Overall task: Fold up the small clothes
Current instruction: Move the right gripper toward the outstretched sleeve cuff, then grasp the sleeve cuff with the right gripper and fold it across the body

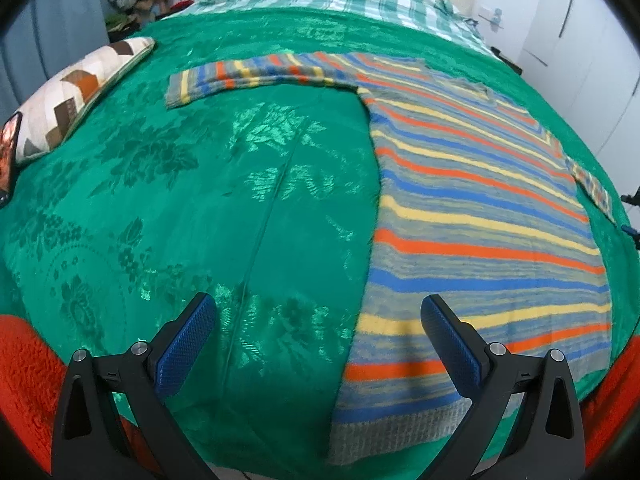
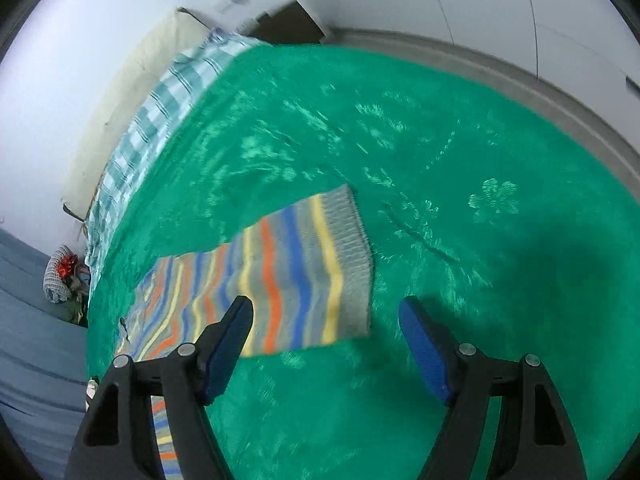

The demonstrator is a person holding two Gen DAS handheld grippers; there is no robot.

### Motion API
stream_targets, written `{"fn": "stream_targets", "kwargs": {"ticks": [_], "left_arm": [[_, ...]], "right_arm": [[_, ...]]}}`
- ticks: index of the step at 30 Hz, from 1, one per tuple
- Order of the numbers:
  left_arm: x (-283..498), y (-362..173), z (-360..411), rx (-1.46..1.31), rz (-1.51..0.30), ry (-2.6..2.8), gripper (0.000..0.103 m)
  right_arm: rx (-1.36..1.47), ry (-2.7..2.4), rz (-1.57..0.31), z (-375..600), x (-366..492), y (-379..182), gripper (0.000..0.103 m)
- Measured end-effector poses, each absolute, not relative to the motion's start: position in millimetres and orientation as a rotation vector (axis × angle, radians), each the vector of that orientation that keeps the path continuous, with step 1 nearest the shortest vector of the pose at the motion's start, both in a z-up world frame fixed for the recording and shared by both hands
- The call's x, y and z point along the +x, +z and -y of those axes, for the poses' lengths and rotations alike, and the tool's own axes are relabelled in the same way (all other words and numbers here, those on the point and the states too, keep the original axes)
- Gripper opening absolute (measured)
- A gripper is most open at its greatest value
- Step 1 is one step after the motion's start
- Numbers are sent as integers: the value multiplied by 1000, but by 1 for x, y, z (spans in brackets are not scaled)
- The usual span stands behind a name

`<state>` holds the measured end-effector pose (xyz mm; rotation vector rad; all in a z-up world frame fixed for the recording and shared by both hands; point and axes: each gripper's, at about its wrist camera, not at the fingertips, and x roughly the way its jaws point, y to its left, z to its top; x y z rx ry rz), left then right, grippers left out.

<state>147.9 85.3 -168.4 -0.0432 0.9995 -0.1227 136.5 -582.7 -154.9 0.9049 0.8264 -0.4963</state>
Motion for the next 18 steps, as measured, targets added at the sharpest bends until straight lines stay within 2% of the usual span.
{"fn": "stream_targets", "kwargs": {"ticks": [5,7,9,11,13,18], "left_arm": [[149,-174,-86,-20,-1017,-103,102],[151,-178,-87,-24,-1033,-92,102],[153,-183,-87,-32,-1052,-77,102],[155,-186,-86,-30,-1060,-69,102],[156,-187,-84,-17,-1058,-68,102],[153,-184,-84,-11,-1047,-92,102]], "right_arm": [[863,-507,-868,597,157,-176,61],[859,-499,-885,602,161,-185,60],[778,-501,-935,597,169,-193,48],[665,-519,-986,591,176,-194,27],[696,-468,-988,592,177,-193,7],[626,-460,-922,579,177,-156,6]]}}
